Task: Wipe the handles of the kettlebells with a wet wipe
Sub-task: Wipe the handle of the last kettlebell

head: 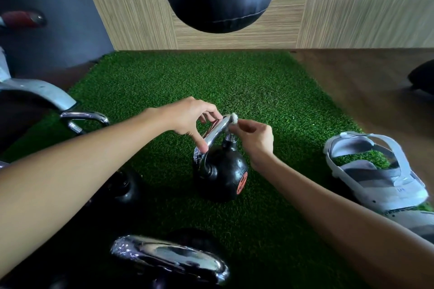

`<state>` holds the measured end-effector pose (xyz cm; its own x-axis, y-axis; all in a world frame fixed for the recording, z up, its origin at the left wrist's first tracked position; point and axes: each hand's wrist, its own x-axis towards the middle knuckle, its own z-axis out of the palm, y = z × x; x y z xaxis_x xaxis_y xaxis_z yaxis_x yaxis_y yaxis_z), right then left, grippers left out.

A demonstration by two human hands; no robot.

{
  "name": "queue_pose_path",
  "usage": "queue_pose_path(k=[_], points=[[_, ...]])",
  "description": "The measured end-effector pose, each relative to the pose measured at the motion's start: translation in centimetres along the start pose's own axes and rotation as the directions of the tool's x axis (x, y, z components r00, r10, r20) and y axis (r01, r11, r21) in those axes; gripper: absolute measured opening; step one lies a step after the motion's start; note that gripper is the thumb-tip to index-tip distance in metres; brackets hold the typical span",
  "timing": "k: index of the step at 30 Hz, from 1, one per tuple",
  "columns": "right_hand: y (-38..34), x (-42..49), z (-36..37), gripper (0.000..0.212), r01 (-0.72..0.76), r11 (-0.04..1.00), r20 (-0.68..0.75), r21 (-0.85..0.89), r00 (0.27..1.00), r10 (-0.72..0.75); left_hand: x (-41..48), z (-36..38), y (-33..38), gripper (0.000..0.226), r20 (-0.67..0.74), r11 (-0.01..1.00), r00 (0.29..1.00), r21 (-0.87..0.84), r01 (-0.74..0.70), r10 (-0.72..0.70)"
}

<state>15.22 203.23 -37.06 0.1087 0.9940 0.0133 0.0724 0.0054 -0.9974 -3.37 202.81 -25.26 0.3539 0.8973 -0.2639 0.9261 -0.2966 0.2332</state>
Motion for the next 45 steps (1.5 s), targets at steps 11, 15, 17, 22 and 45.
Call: queue_pose_path(k=[11,15,17,22,45], points=[[-1.0,-2.8,-0.1,0.018,0.120,0.989,0.093,-0.085,0.989,-0.112,-0.7,0.2,0.4,0.107,-0.001,0.999,0.999,-0.014,0.045,-0.045],[1.0,-7.7,0.7,0.024,0.133,0.974,0.227,-0.183,0.970,-0.090,-1.0,0.3,0.4,0.110,0.002,0.998,0.998,-0.022,0.065,-0.065],[1.8,-8.5,1.2,0.021,0.137,0.964,0.221,-0.228,0.972,-0.085,-1.1,0.3,0.5,0.110,0.003,0.997,0.997,-0.022,0.072,-0.072],[1.2,-7.4,0.7,0.020,0.164,0.968,0.208,-0.189,0.970,-0.124,-1.4,0.5,0.6,0.106,0.003,0.994,0.995,-0.034,0.103,-0.103],[0.9,-3.6,1.0,0.018,0.214,0.889,0.302,-0.404,0.949,-0.092,-1.4,2.3,-5.5,0.053,-0.213,0.907,0.943,-0.389,0.159,-0.257]])
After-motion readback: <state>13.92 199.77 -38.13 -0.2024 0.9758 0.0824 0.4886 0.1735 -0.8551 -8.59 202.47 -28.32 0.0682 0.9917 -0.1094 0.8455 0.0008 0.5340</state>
